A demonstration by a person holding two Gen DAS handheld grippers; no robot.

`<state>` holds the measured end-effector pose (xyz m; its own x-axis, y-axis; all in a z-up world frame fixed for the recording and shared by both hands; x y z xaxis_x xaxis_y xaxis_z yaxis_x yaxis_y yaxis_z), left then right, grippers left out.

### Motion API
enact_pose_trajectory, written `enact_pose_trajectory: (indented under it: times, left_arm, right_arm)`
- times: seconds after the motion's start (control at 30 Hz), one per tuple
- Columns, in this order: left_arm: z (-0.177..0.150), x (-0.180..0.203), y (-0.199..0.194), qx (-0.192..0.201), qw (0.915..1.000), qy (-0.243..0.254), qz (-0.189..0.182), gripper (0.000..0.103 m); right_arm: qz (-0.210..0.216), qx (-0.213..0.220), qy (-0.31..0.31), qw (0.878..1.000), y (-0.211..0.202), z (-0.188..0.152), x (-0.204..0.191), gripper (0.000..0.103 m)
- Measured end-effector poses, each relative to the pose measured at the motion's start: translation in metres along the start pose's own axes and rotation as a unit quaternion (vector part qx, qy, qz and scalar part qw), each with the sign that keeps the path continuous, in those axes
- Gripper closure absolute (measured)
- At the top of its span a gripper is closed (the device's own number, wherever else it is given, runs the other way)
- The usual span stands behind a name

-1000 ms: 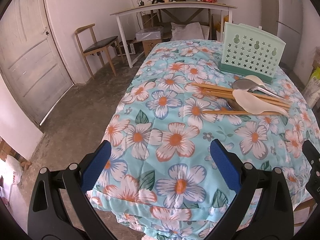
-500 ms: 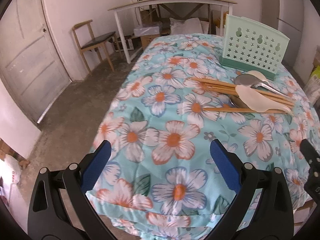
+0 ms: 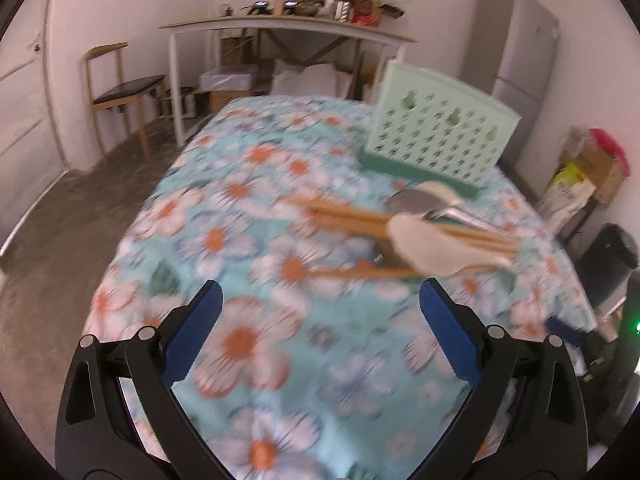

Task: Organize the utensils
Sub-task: 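Reach the left gripper to the white rice paddle and grasp it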

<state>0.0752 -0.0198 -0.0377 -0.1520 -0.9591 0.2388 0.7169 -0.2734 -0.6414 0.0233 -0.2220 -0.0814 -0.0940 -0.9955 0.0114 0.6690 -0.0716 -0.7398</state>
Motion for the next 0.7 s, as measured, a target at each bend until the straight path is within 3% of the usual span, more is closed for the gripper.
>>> enact_pose_trajectory:
  times: [0.07,0.13,0.33,0.6,0.7]
  left_arm:
    - [0.008,0.008,0.004,0.004,0.9996,0.001,-0.028,0.01]
    - [0.014,0.019,0.011,0.002,0.9985,0.007,-0.054,0.03]
    - [0.021,0.04,0.043,-0.043,0.9935,-0.011,-0.105,0.056]
    - [0.017,0.032,0.072,-0.091,0.9875,-0.052,-0.118,0.077]
    - [0.016,0.03,0.074,-0.1,0.9829,-0.067,-0.139,0.078]
  right_arm:
    - [0.003,0.016,0.003,1.0,0.0,-0.003,0.0,0.006]
    - [0.004,0.034,0.003,0.999,-0.001,-0.006,0.0,0.006]
    - [0.011,0.048,-0.002,0.999,-0.001,-0.005,0.002,0.006]
    - [0.015,0.058,-0.008,0.998,0.001,-0.005,0.002,0.005]
    - [0.016,0.059,-0.008,0.998,0.0,-0.006,0.002,0.005]
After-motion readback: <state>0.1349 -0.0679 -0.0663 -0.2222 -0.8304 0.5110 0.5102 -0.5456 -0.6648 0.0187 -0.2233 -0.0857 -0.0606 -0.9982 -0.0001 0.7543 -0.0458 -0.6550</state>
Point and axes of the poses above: each gripper's, at about its wrist camera, not at the fingertips, and y roughly the way its jaws point, x to its right, z to its top, the point moved 3 cm from there along y, roughly the way its jaws point, and after that the axes turned 6 degrees about -y, right-handed, at the moved point
